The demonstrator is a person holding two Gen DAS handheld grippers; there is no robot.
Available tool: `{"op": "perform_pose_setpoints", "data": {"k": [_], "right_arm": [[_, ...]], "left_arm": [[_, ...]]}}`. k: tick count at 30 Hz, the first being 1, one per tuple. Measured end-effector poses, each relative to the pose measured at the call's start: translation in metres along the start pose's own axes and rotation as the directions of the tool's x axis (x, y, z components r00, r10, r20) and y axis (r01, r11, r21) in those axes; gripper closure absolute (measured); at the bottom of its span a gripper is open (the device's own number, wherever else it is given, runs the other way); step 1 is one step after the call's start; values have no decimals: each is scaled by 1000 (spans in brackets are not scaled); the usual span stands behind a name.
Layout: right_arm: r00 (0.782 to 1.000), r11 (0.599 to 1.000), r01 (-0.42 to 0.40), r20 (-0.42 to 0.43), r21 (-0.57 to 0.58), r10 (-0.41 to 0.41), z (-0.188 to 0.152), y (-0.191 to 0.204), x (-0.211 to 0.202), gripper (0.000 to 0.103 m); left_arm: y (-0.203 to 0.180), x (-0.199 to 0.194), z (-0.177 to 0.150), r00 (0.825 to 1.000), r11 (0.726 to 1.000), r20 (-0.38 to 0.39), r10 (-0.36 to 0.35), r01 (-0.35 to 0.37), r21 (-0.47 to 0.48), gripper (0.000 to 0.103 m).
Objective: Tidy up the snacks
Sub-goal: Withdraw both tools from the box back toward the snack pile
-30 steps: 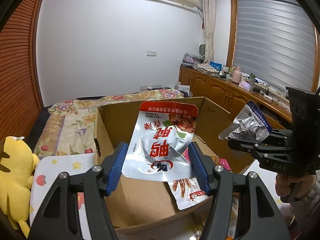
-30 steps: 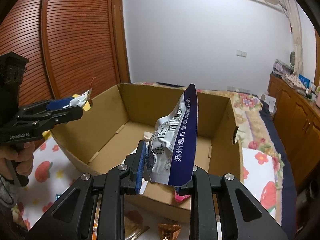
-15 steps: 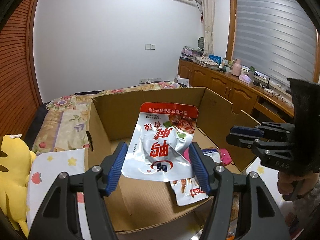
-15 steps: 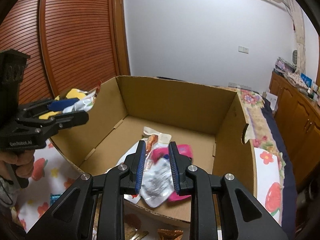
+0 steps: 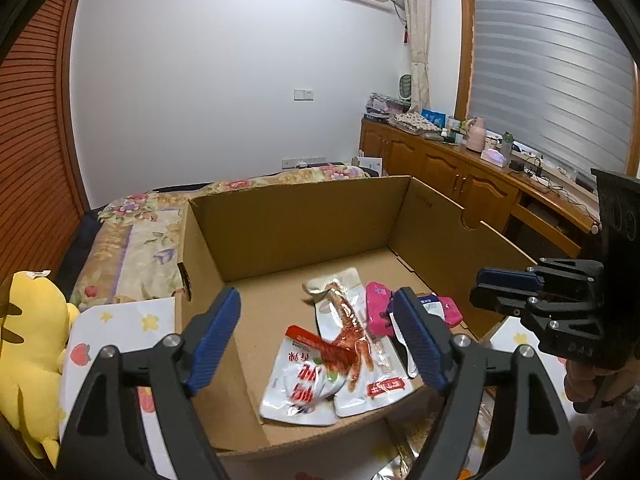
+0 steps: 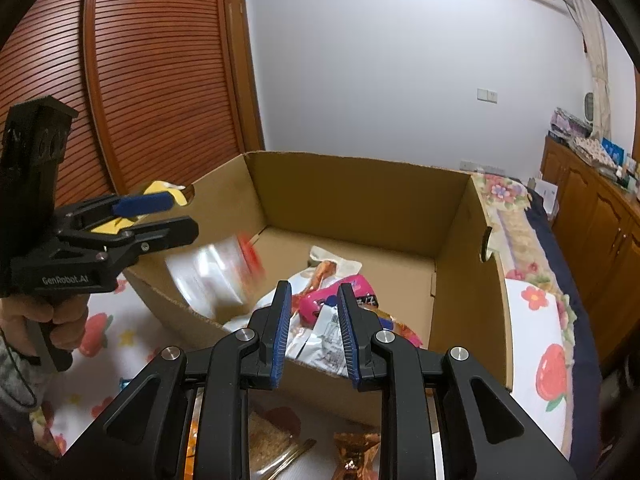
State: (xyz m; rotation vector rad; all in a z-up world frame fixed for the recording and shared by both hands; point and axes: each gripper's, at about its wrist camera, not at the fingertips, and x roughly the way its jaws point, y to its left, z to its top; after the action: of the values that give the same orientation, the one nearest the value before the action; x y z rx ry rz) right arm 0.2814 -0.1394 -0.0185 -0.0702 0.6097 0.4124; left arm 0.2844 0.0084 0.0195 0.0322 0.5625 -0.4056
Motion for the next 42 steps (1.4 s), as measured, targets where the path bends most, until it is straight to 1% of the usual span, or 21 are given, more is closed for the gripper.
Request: {"op": "perform_pose_setpoints", "data": {"k": [5, 10, 26, 28, 29, 32, 33, 34, 37, 39, 42], "right_arm": [[1000, 1000, 5, 14, 5, -5, -1, 2, -13, 81], [999, 1000, 15, 32, 2, -15, -1, 7, -29, 81], [997, 999, 40, 67, 19, -41, -22, 22, -78, 78], [997, 999, 44, 65, 23, -46, -28, 22, -82, 78], [997, 999, 45, 64, 26, -47, -30, 22, -84, 78], [997, 998, 47, 58, 37, -50, -38, 21, -89, 76], [997, 998, 48, 55, 40, -50, -40, 21, -91, 75], [997, 998, 48, 52, 43, -51, -44, 21, -93, 74], [998, 998, 48, 42, 52, -50, -55, 22, -98, 66], [998, 997, 46, 33, 60, -48, -64, 23, -102, 58], [999, 997, 41, 18, 70, -42, -76, 27, -106, 56]], "left_arm": [[-4, -8, -2, 1000, 1000, 7, 5, -5, 7, 23], [-10, -22, -4, 1000, 1000, 25, 15, -16, 17, 16], [-34, -72, -21, 998, 998, 40, 38, -40, 43, 15], [-37, -78, -25, 998, 998, 41, 42, -43, 43, 14], [-38, -80, -28, 998, 998, 41, 41, -42, 40, 12], [-41, -86, -36, 998, 998, 42, 50, -51, 21, 2], [-42, -88, -39, 998, 999, 42, 50, -51, 17, 1], [-43, -89, -42, 998, 999, 37, 47, -48, 14, 1], [-47, -90, -50, 999, 999, 15, 40, -40, 1, 0], [-49, -91, -57, 999, 999, -2, 37, -37, -9, 0], [-52, -91, -72, 999, 1000, -27, 29, -29, -6, 0]]}}
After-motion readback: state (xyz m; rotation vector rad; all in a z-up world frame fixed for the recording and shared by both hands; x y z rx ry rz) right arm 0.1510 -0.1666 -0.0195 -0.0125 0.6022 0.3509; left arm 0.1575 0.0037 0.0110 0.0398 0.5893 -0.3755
